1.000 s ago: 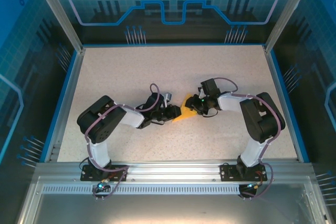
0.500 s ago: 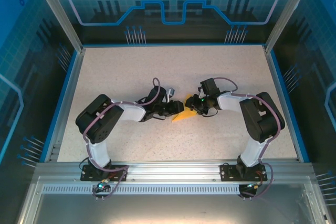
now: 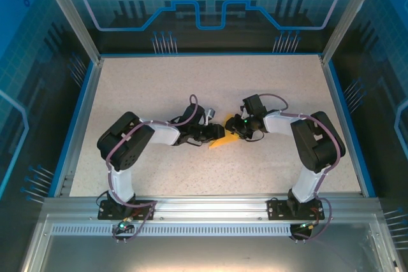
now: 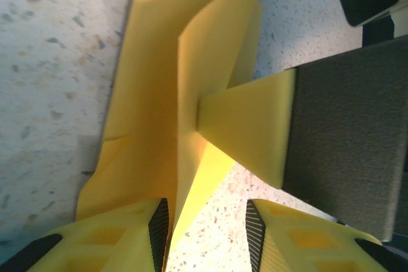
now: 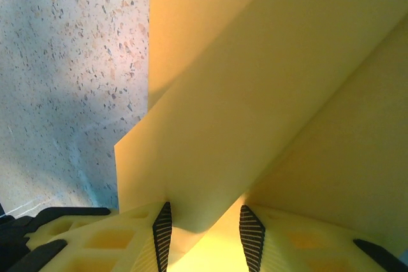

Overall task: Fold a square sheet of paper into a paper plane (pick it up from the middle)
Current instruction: Fourth fold the wing at the center of the table.

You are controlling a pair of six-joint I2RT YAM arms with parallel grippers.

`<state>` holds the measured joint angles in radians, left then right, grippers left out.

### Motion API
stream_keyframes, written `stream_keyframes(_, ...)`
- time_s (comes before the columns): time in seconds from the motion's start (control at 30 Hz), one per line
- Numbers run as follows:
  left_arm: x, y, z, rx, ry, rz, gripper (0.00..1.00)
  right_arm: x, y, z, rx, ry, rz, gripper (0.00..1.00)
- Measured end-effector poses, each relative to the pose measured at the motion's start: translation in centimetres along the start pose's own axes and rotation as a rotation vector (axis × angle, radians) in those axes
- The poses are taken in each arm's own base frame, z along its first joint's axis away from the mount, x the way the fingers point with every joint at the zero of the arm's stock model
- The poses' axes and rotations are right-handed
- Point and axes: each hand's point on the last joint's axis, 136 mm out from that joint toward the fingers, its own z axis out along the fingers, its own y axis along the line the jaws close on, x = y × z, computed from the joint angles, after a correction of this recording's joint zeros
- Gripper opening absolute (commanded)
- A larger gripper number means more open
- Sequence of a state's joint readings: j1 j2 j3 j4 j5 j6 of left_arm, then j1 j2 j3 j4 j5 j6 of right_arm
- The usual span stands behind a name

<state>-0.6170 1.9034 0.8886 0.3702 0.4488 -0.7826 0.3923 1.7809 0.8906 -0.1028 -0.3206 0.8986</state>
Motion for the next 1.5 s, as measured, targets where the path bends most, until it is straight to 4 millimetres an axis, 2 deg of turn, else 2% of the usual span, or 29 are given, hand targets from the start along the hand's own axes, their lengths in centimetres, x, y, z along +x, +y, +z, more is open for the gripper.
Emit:
stream_keyframes(0.23,0.4,-0.1,0.5,0.020,0.039,-0.002,0.37,0.0,0.0,0.0,0.004,0.000,0.004,0.39)
stream_keyframes(0.43,0.1,0.1,0.4,0.019,0.036,-0.006,0.41,0.0,-0.1,0.1,0.014,0.005,0.009,0.39)
stream_keyframes(0.6,-0.7,-0.1,-0.5,0.029,0.017,-0.012,0.44,0.0,-0.1,0.1,0.025,0.002,0.024,0.39)
stream_keyframes(0.8,-1.5,-0.8,-2.6,0.047,-0.024,-0.006,0.44,-0.2,0.0,0.2,0.044,0.010,0.061,0.42)
stream_keyframes(1.23,-0.6,0.2,-2.9,0.041,-0.047,0.004,0.43,-0.3,0.0,0.3,0.080,0.019,0.168,0.43)
stream_keyframes(1.5,-0.5,0.4,-3.3,-0.028,-0.077,0.165,0.43,-0.3,-0.1,0.3,0.091,0.013,0.201,0.42)
